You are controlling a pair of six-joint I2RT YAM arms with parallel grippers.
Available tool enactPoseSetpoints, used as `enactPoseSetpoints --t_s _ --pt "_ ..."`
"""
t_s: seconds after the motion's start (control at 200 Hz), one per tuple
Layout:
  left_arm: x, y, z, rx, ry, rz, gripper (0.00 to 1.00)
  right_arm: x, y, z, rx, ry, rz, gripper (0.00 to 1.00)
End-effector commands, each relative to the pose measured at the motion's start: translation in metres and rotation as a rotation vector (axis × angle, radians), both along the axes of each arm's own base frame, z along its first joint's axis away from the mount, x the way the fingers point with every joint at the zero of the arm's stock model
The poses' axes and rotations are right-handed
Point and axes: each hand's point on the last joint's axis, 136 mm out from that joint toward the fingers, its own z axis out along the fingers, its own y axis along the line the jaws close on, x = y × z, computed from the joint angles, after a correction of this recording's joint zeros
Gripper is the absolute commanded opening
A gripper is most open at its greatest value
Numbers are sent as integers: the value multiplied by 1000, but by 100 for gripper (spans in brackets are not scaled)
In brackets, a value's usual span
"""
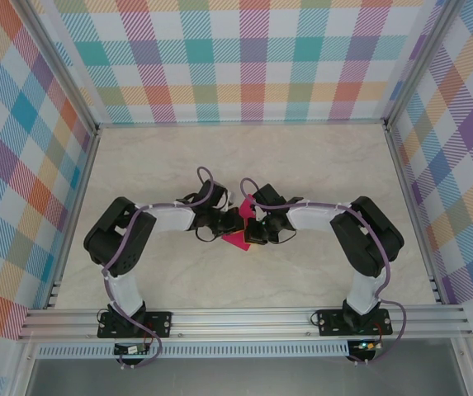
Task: Fold a paper plane with a square sheet of paper (pick it up from the middle)
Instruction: Fold the triangle a second time at the center of the table.
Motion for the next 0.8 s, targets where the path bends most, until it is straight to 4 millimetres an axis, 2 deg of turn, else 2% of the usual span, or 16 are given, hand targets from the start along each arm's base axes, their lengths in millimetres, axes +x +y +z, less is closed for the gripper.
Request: enactPoseSetpoints --t_s 0.0,0.11,0.37,0.54,0.795 --pt "-3 -5 -9 -6 17 -20 0 -10 -9 -13 -56 40 9 7" --pt "-3 -1 -19 27 31 -16 0 -11 -10 -14 -63 45 13 8" --pt "7 25 -37 134 11 43 0 -19 -23 -25 -133 72 35 8" --pt "32 36 -36 138 0 78 0 -29 -38 -38 -203 93 64 7" --pt "72 48 -29 151 -28 120 1 -32 -39 -44 -204 105 67 7"
